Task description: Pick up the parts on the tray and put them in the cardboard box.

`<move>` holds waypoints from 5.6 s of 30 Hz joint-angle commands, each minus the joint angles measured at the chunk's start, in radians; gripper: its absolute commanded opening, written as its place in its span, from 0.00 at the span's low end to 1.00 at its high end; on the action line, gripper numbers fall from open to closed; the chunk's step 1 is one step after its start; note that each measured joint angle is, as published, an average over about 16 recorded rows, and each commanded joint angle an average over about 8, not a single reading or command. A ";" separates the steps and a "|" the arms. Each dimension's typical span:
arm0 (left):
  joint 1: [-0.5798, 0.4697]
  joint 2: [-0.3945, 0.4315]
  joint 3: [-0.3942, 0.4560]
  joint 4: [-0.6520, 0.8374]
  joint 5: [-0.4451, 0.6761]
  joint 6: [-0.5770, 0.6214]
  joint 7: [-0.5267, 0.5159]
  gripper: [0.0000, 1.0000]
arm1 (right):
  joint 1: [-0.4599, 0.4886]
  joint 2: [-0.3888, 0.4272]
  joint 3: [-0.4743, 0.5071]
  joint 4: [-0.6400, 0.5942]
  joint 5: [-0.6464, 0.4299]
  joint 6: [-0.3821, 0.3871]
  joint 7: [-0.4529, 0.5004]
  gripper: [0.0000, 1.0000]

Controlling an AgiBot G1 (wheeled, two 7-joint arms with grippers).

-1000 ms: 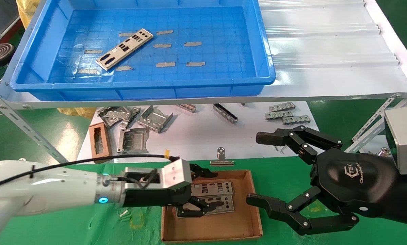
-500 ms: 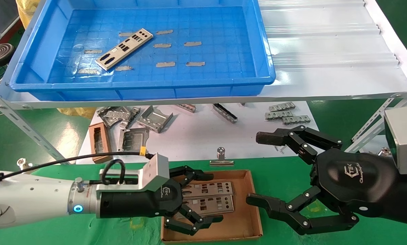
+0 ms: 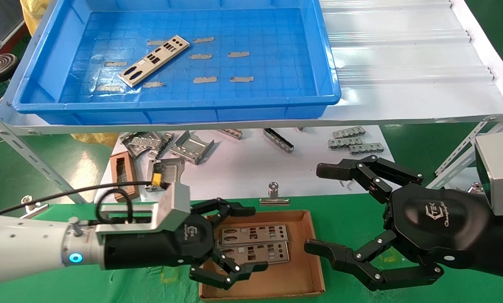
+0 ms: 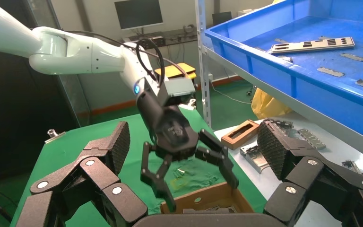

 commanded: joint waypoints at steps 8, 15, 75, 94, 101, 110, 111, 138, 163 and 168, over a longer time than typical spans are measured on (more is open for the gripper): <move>0.035 -0.067 -0.077 -0.092 -0.024 0.022 -0.056 1.00 | 0.000 0.000 0.000 0.000 0.000 0.000 0.000 1.00; 0.062 -0.119 -0.138 -0.164 -0.043 0.039 -0.100 1.00 | 0.000 0.000 0.000 0.000 0.000 0.000 0.000 1.00; 0.197 -0.375 -0.435 -0.519 -0.138 0.122 -0.316 1.00 | 0.000 0.000 0.000 0.000 0.000 0.000 0.000 1.00; 0.195 -0.373 -0.432 -0.516 -0.136 0.121 -0.314 1.00 | 0.000 0.000 0.000 0.000 0.000 0.000 0.000 1.00; 0.195 -0.373 -0.432 -0.515 -0.136 0.121 -0.314 1.00 | 0.000 0.000 0.000 0.000 0.000 0.000 0.000 1.00; 0.195 -0.372 -0.431 -0.515 -0.136 0.121 -0.314 1.00 | 0.000 0.000 0.000 0.000 0.000 0.000 0.000 1.00; 0.195 -0.372 -0.431 -0.515 -0.136 0.121 -0.314 1.00 | 0.000 0.000 0.000 0.000 0.000 0.000 0.000 1.00; 0.195 -0.372 -0.431 -0.515 -0.136 0.120 -0.314 1.00 | 0.000 0.000 0.000 0.000 0.000 0.000 0.000 1.00; 0.195 -0.372 -0.431 -0.515 -0.136 0.121 -0.314 1.00 | 0.000 0.000 0.000 0.000 0.000 0.000 0.000 1.00; 0.195 -0.372 -0.431 -0.515 -0.136 0.121 -0.314 1.00 | 0.000 0.000 0.000 0.000 0.000 0.000 0.000 1.00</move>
